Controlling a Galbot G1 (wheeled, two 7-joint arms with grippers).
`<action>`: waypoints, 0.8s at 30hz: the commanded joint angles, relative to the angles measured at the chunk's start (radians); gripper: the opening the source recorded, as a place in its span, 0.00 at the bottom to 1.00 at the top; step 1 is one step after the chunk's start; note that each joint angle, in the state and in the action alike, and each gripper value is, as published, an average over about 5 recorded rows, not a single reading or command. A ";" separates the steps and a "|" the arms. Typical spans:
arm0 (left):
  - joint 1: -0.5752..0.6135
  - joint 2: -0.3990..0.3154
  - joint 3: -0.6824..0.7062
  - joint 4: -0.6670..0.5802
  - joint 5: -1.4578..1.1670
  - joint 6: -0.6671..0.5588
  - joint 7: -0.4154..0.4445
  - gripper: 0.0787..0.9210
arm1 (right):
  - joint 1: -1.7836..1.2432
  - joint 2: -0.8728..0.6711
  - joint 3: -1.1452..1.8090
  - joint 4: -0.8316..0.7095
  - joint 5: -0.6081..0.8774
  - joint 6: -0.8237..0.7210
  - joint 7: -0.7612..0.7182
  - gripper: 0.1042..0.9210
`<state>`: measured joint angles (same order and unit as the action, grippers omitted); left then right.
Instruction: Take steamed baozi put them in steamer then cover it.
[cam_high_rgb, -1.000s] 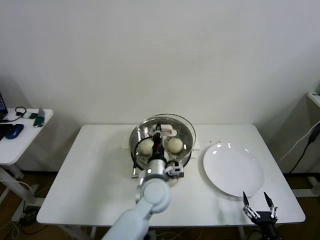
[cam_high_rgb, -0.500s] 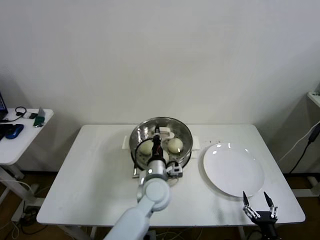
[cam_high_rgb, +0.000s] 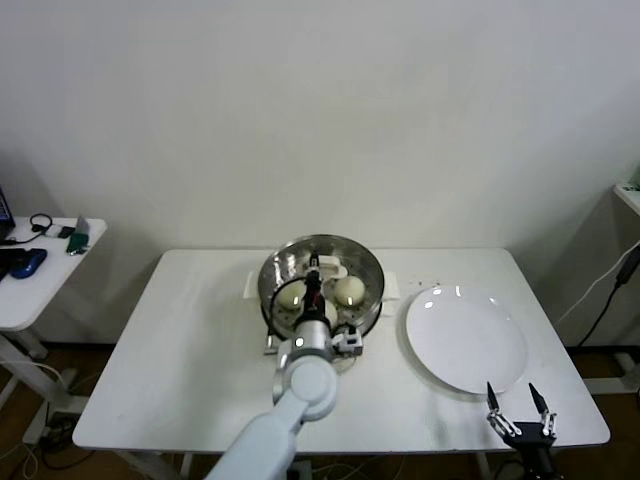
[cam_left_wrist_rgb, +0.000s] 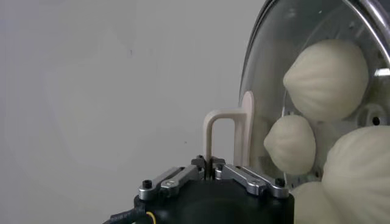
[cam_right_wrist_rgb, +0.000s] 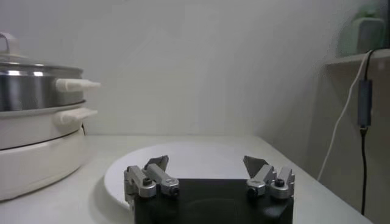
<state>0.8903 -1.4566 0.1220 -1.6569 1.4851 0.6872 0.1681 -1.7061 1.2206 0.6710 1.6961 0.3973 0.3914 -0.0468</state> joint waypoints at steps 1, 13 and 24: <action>0.006 0.003 -0.004 0.000 -0.005 -0.001 0.005 0.07 | -0.001 0.002 0.001 0.003 -0.002 0.001 0.000 0.88; 0.000 0.065 0.010 -0.146 -0.175 0.018 0.020 0.32 | -0.004 -0.004 0.003 0.020 0.004 -0.024 0.004 0.88; 0.085 0.230 0.005 -0.353 -0.530 0.010 -0.025 0.71 | 0.019 -0.002 -0.008 0.012 0.000 -0.054 0.042 0.88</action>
<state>0.9045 -1.3577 0.1365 -1.8326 1.2585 0.7093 0.1688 -1.6980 1.2159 0.6667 1.7102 0.4076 0.3547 -0.0224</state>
